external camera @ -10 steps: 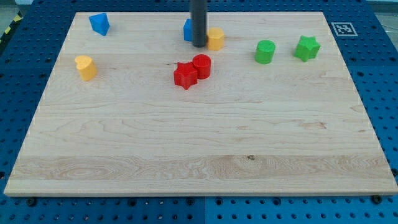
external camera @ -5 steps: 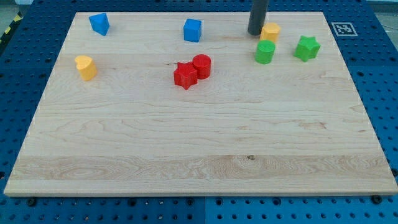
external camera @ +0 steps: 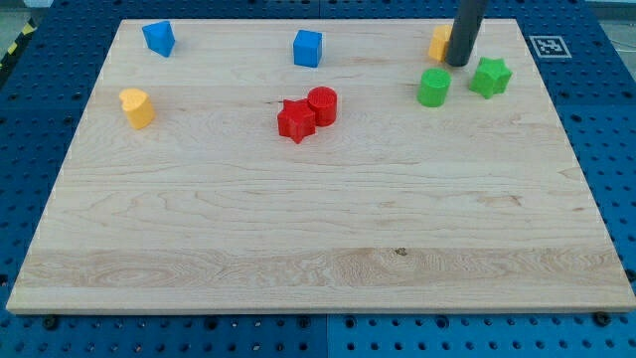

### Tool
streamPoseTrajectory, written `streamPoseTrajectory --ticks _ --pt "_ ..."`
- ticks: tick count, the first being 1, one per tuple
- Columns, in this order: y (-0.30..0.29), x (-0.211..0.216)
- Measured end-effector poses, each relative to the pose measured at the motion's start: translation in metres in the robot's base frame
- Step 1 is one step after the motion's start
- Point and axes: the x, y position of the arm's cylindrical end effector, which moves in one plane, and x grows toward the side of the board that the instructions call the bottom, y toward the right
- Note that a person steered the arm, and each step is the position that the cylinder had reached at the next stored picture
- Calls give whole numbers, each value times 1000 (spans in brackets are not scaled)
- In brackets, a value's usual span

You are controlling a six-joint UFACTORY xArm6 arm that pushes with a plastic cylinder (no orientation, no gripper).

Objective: Move the yellow hexagon towards the top right corner

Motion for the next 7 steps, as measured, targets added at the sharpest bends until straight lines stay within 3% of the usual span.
streamPoseTrajectory --ticks 1,3,7 --pt "4 1" --pt "-55 3" --pt "-14 -28"
